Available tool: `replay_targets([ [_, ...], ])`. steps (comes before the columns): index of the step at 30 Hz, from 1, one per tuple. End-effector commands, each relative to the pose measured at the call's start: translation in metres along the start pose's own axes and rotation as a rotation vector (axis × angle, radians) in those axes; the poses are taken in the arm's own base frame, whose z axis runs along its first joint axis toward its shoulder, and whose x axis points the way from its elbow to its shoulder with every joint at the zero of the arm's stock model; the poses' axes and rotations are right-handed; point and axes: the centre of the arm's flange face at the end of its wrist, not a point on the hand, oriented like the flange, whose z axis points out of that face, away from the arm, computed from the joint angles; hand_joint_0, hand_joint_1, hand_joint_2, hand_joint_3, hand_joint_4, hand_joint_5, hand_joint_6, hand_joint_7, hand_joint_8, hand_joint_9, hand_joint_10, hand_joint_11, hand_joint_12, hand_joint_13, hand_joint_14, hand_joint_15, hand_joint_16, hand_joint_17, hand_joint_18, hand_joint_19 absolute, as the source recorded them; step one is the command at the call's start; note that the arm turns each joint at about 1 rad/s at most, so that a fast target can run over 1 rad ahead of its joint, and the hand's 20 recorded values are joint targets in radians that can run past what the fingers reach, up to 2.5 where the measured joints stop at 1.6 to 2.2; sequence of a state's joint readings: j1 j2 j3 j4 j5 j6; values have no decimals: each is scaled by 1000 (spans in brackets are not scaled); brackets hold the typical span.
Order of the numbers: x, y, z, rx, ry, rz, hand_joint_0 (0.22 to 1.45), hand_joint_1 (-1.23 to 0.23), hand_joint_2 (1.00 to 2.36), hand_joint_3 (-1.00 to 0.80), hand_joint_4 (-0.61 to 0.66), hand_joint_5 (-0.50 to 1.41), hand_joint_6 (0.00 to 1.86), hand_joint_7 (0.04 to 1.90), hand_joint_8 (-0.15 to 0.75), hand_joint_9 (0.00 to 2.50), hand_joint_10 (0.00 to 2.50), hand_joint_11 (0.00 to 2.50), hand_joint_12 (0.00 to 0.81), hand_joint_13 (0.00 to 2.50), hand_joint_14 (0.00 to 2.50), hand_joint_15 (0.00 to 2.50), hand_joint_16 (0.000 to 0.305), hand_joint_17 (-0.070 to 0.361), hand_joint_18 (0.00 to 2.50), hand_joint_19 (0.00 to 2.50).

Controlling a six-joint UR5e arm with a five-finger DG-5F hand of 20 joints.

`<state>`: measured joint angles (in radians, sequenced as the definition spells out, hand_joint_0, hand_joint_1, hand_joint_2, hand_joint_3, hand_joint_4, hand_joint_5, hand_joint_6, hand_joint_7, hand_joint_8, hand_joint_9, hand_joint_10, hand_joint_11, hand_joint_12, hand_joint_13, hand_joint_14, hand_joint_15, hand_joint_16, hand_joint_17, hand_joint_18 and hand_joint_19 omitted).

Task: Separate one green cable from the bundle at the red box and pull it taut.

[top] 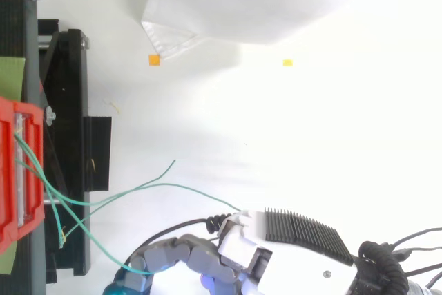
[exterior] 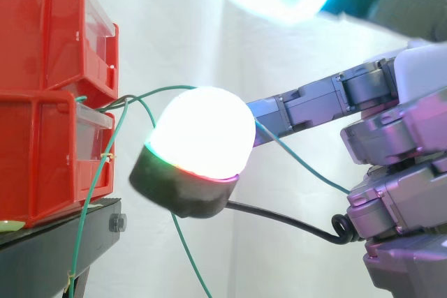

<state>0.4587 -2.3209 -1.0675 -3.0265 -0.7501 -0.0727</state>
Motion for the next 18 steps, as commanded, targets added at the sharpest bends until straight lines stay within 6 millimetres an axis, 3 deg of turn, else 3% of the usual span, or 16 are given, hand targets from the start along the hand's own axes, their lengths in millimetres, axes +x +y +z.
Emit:
replay_targets([
  [1, 0, 0, 0, 0, 0, 0, 352, -317, 1000, -500, 182, 82, 502, 1398, 332, 2216, 11, 1958, 432, 1573, 1709, 1218, 81, 182, 1443, 885],
  [3, 0, 0, 0, 0, 0, -1, 353, -311, 1000, -500, 181, 80, 502, 1397, 345, 2177, 14, 1907, 429, 1561, 1692, 1200, 81, 183, 1439, 902],
  [4, 0, 0, 0, 0, 0, -1, 354, -384, 1000, -500, 165, 80, 501, 1400, 352, 2154, 15, 1897, 434, 1562, 1649, 1187, 81, 182, 1427, 920],
  [5, 0, 0, 0, 0, 0, -1, 359, -502, 1000, -500, 143, 73, 555, 1334, 352, 2150, 17, 1894, 431, 1554, 1609, 1188, 80, 180, 1425, 945],
  [7, 0, 0, 0, 0, -2, -1, 372, -596, 1000, -500, 86, 57, 679, 1079, 347, 2183, 13, 1944, 430, 1545, 1607, 1185, 77, 172, 1419, 998],
  [8, 0, 0, 0, -1, -2, 0, 396, -709, 1000, -500, 47, 47, 773, 914, 326, 2228, 7, 1990, 413, 1548, 1568, 1212, 72, 162, 1418, 1059],
  [13, 0, 0, 0, -3, -2, 2, 539, -883, 1000, -500, -24, 45, 804, 799, 212, 2321, 0, 2123, 336, 1523, 1491, 1345, 50, 111, 1443, 1468],
  [15, 0, 0, 0, -3, -2, 2, 594, -885, 1000, -500, -42, 42, 802, 815, 205, 2315, 4, 2148, 320, 1521, 1449, 1386, 45, 102, 1415, 1475],
  [16, -1, 0, 1, -3, -3, 2, 631, -881, 1003, -462, 8, 43, 761, 903, 222, 2294, 3, 2153, 320, 1515, 1418, 1427, 44, 99, 1407, 1477],
  [17, -1, 0, 1, -3, -3, 2, 637, -885, 1007, -413, 99, 45, 655, 1142, 235, 2210, 70, 2101, 325, 1507, 1409, 1422, 44, 100, 1399, 1475],
  [18, 0, 0, 0, -3, -2, 2, 638, -888, 1009, -398, 113, 40, 625, 1213, 243, 2159, 125, 2062, 333, 1503, 1413, 1427, 46, 103, 1397, 1480],
])
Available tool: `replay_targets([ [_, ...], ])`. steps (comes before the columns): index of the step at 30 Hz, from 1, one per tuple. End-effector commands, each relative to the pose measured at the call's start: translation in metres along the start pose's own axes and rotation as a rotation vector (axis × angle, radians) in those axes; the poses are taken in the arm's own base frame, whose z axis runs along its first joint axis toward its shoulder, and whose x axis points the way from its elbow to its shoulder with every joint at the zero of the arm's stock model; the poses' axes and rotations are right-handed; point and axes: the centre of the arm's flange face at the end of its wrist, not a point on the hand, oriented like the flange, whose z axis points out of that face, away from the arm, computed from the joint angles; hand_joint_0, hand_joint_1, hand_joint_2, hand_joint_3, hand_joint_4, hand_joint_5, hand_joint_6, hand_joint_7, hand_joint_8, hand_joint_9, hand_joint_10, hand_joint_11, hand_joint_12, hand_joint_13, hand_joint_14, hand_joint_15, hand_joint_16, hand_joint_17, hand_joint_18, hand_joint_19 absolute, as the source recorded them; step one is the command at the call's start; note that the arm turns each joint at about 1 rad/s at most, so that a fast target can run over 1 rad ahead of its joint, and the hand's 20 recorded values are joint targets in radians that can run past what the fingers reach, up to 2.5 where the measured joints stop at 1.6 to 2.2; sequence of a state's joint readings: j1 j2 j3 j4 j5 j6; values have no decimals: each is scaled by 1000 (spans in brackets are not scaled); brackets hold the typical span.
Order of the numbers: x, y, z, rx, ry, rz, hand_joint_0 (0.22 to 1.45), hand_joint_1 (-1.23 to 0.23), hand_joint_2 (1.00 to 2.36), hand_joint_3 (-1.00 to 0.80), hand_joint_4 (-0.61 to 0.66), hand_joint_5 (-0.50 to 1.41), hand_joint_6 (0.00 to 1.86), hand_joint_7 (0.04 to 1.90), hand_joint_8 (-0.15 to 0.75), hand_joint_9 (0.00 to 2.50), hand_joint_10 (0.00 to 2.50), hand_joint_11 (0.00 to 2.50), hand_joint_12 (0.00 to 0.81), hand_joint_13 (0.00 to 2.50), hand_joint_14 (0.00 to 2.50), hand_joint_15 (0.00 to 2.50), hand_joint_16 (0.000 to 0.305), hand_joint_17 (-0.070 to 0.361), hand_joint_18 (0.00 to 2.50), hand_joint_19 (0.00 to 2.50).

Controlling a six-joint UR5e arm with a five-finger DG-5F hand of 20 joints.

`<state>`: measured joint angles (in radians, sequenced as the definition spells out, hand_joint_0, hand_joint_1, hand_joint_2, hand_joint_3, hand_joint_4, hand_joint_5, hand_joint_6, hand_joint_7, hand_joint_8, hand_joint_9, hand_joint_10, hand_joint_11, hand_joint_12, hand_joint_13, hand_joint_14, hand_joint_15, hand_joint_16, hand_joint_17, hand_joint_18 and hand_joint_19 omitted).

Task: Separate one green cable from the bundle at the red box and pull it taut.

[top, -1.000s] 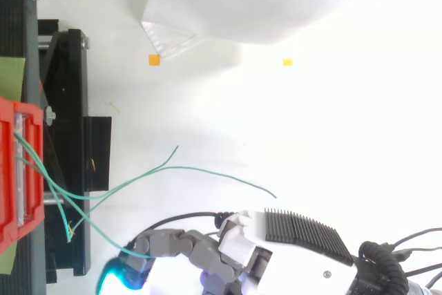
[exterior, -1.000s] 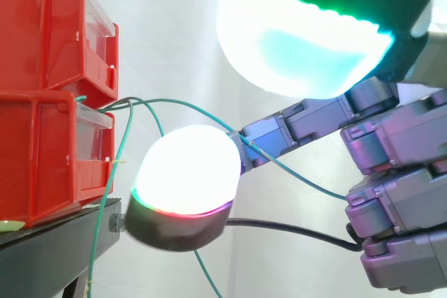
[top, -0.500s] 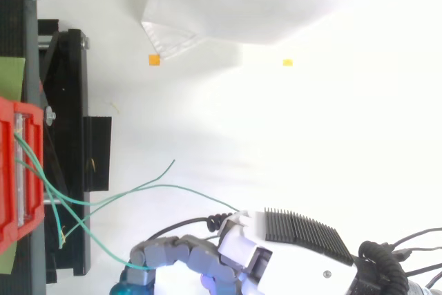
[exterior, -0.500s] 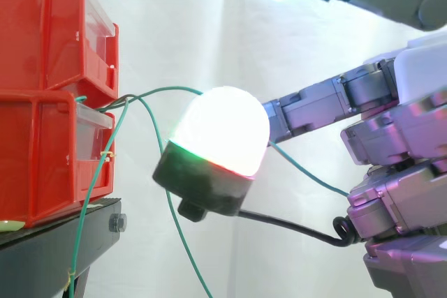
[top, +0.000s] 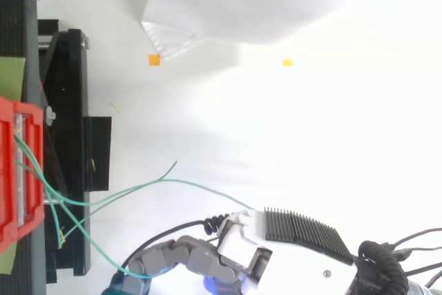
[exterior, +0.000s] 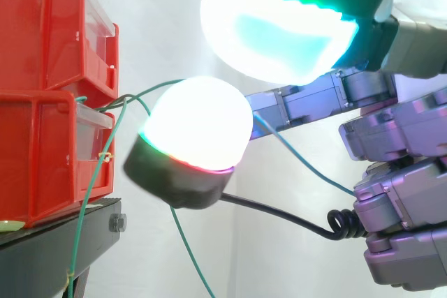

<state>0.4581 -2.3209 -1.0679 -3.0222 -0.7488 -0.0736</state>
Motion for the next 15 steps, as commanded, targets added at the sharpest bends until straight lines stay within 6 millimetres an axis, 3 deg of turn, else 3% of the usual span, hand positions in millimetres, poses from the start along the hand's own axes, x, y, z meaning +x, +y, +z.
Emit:
replay_targets([
  [1, 0, 0, 0, 0, 0, 0, 633, -892, 1012, -357, 162, 24, 562, 1351, 256, 2046, 176, 1986, 342, 1482, 1437, 1397, 51, 114, 1407, 1431],
  [2, 0, 0, 0, 0, 0, 0, 626, -886, 1012, -345, 149, -12, 503, 1357, 259, 1919, 11, 1972, 347, 1468, 1352, 1417, 62, 139, 1468, 1287],
  [3, 0, 0, 0, 0, 0, 0, 621, -879, 1012, -350, 145, -27, 503, 1286, 268, 1853, 3, 1901, 355, 1472, 1302, 1428, 65, 146, 1487, 1237],
  [5, 0, 0, 0, 0, 0, 0, 558, -865, 1006, -421, 182, -111, 504, 953, 306, 1436, 14, 1484, 362, 1468, 500, 1573, 80, 181, 1616, 1091],
  [6, 0, 0, 0, 0, 0, 0, 551, -866, 1005, -431, 182, -119, 503, 926, 308, 1394, 17, 1440, 366, 1472, 377, 1600, 82, 184, 1626, 1076],
  [7, 0, 0, 0, 0, 0, 0, 525, -851, 1002, -473, 160, -155, 503, 842, 310, 1198, 19, 1188, 391, 1391, 7, 1524, 89, 200, 1634, 947],
  [11, 0, 0, 0, -1, 0, 0, 474, -835, 1000, -500, 89, -204, 502, 723, 305, 882, 19, 755, 444, 967, 22, 894, 90, 203, 1351, 848],
  [15, 0, 1, 1, -6, -2, 4, 448, -811, 1000, -500, 77, -220, 502, 696, 304, 824, 15, 665, 452, 876, 21, 753, 91, 205, 1244, 824],
])
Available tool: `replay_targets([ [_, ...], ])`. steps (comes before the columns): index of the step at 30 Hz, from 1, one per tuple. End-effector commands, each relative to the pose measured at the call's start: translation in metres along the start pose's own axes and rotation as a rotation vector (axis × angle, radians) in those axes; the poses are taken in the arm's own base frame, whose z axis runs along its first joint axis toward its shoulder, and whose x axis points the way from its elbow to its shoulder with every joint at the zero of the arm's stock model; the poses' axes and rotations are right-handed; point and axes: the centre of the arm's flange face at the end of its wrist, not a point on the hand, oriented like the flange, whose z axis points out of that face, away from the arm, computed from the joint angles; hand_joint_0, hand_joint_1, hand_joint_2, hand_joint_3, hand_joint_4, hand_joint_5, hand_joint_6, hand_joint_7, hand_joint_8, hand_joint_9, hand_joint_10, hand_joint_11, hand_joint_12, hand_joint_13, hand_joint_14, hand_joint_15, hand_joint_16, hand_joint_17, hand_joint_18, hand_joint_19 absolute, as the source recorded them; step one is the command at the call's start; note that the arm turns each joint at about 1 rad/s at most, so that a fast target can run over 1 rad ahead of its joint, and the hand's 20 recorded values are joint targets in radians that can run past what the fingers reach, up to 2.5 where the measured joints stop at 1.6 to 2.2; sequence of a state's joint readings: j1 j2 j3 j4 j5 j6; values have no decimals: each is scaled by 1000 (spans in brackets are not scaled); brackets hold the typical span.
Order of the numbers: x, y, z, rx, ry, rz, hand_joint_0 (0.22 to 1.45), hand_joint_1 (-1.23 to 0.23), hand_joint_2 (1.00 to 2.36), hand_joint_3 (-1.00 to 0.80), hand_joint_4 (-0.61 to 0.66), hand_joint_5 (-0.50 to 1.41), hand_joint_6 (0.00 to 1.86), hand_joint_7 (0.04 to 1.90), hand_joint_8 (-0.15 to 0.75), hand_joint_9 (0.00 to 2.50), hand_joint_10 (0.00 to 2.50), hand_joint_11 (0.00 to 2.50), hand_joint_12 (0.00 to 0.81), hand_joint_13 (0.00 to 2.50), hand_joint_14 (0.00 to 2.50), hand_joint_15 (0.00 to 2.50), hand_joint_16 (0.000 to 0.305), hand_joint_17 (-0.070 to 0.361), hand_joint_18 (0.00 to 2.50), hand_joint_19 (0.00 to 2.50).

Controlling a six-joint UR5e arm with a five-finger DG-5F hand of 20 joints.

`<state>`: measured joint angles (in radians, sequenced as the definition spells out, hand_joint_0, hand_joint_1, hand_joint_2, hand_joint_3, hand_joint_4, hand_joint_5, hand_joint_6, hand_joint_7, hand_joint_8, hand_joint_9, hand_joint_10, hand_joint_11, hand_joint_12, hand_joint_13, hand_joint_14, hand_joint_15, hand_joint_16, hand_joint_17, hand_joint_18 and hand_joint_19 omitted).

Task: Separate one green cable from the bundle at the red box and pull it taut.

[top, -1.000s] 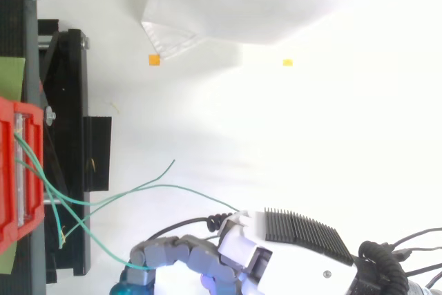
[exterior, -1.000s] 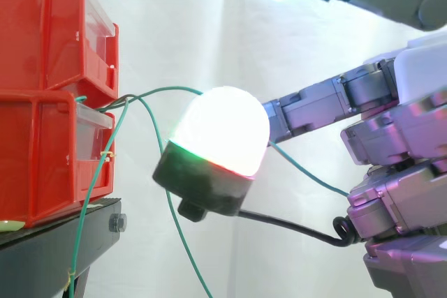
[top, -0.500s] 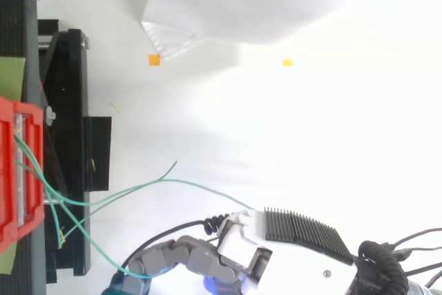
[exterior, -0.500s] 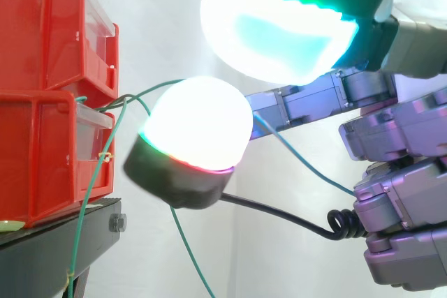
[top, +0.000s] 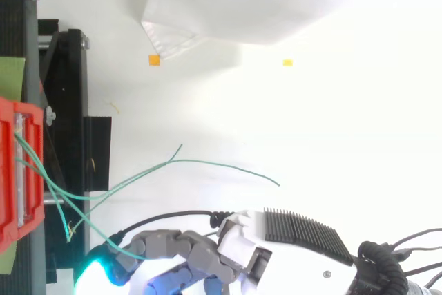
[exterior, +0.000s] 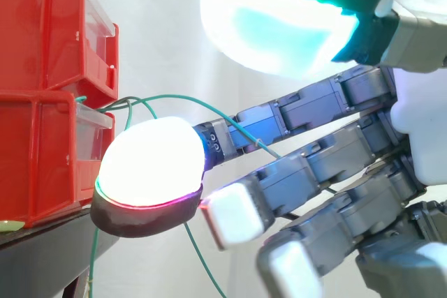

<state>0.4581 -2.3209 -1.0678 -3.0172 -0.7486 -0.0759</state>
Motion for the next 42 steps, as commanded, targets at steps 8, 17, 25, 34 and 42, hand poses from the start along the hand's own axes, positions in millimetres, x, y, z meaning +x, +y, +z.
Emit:
replay_targets([
  [8, 0, 0, 1, -4, -1, 2, 424, -800, 1000, -500, 54, -240, 502, 687, 367, 904, 2081, 1038, 414, 879, 1846, 981, 77, 173, 1305, 1252],
  [17, 0, 0, 1, -4, -1, -2, 426, -818, 1000, -500, 98, -211, 502, 751, 366, 807, 2500, 976, 416, 728, 2500, 910, 67, 150, 1154, 1041],
  [25, 1, 0, 2, -10, 10, -57, 430, -808, 1000, -500, 115, -200, 502, 773, 384, 973, 1945, 1103, 411, 965, 1481, 1068, 73, 164, 1189, 1241],
  [34, 6, 9, 8, -78, 0, 249, 429, -808, 1000, -500, 181, -161, 503, 904, 386, 994, 1972, 1123, 413, 966, 1561, 1051, 74, 165, 1154, 1211],
  [42, -3, 1, 1, -33, -60, 523, 433, -816, 1000, -500, 201, -139, 503, 961, 387, 996, 1978, 1117, 415, 969, 1545, 1051, 72, 163, 1131, 1206],
])
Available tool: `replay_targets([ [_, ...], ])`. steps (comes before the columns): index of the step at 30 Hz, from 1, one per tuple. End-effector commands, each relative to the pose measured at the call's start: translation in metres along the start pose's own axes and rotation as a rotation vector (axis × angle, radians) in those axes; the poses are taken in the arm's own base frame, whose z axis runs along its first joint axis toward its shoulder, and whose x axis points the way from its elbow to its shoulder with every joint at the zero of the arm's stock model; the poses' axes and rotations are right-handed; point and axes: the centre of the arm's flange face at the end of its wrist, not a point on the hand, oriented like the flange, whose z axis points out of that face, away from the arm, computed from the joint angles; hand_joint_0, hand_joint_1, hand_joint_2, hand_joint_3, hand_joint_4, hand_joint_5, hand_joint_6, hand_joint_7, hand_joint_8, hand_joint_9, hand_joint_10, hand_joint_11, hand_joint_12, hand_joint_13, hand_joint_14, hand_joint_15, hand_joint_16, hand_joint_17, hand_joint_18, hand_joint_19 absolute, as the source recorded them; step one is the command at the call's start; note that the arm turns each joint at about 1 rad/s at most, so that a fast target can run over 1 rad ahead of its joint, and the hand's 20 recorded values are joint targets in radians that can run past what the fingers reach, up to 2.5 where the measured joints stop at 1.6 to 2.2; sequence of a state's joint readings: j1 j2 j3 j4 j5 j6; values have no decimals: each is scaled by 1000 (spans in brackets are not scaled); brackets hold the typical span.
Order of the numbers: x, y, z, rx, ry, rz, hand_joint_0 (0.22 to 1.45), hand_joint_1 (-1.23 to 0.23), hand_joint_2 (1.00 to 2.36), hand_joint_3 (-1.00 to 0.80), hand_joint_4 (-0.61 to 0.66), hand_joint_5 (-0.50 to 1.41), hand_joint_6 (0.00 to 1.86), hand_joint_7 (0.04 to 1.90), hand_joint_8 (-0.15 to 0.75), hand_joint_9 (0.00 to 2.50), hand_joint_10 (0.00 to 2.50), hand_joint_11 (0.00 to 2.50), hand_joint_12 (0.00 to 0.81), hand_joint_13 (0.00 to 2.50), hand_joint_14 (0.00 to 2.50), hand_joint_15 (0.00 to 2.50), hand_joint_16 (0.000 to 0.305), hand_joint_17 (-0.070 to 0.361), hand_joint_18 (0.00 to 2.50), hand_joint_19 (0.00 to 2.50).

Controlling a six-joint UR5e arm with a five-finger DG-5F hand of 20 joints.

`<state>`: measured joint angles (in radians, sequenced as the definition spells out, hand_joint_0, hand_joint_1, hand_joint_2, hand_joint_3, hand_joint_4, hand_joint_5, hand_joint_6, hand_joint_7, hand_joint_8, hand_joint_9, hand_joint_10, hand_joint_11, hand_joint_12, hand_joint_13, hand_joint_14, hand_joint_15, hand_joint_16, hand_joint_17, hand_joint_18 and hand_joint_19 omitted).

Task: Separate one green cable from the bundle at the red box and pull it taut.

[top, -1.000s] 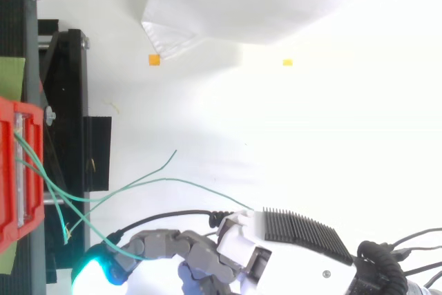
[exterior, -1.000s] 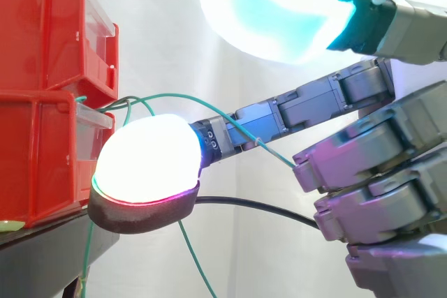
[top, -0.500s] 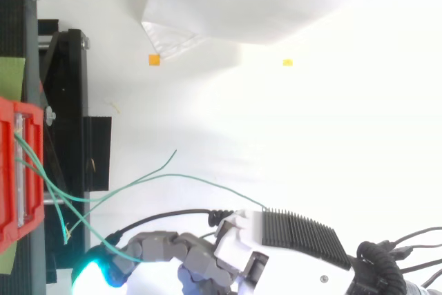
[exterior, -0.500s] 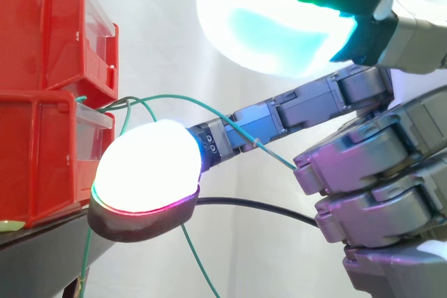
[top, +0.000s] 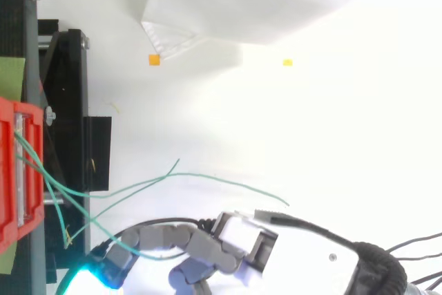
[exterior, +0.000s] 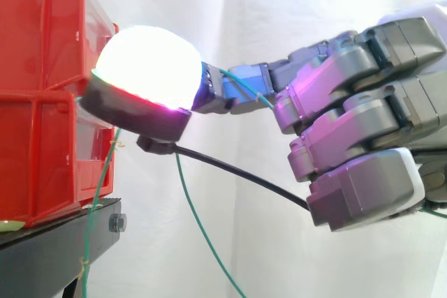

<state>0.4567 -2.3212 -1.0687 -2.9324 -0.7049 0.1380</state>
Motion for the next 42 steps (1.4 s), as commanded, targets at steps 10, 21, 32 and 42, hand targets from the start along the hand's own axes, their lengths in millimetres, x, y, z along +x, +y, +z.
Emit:
replay_targets([
  [10, -5, -14, -19, 92, -30, 228, 459, -924, 1000, -500, 186, -58, 500, 1350, 383, 1008, 2075, 1117, 410, 963, 1550, 1069, 67, 151, 1065, 1196],
  [21, -4, -14, -20, 91, -23, 197, 500, -987, 1000, -500, 227, -47, 501, 1349, 360, 1071, 2110, 1128, 378, 1010, 1542, 1108, 58, 130, 1058, 1220],
  [32, -7, -14, -18, 94, -26, 160, 552, -1042, 1000, -500, 246, -90, 503, 787, 315, 1054, 2140, 1275, 347, 956, 1530, 1224, 54, 120, 963, 1252],
  [42, -18, -13, -10, 100, -33, 193, 569, -1102, 1000, -500, 263, -88, 503, 847, 317, 746, 2500, 1304, 350, 731, 2322, 1066, 50, 113, 934, 1294],
])
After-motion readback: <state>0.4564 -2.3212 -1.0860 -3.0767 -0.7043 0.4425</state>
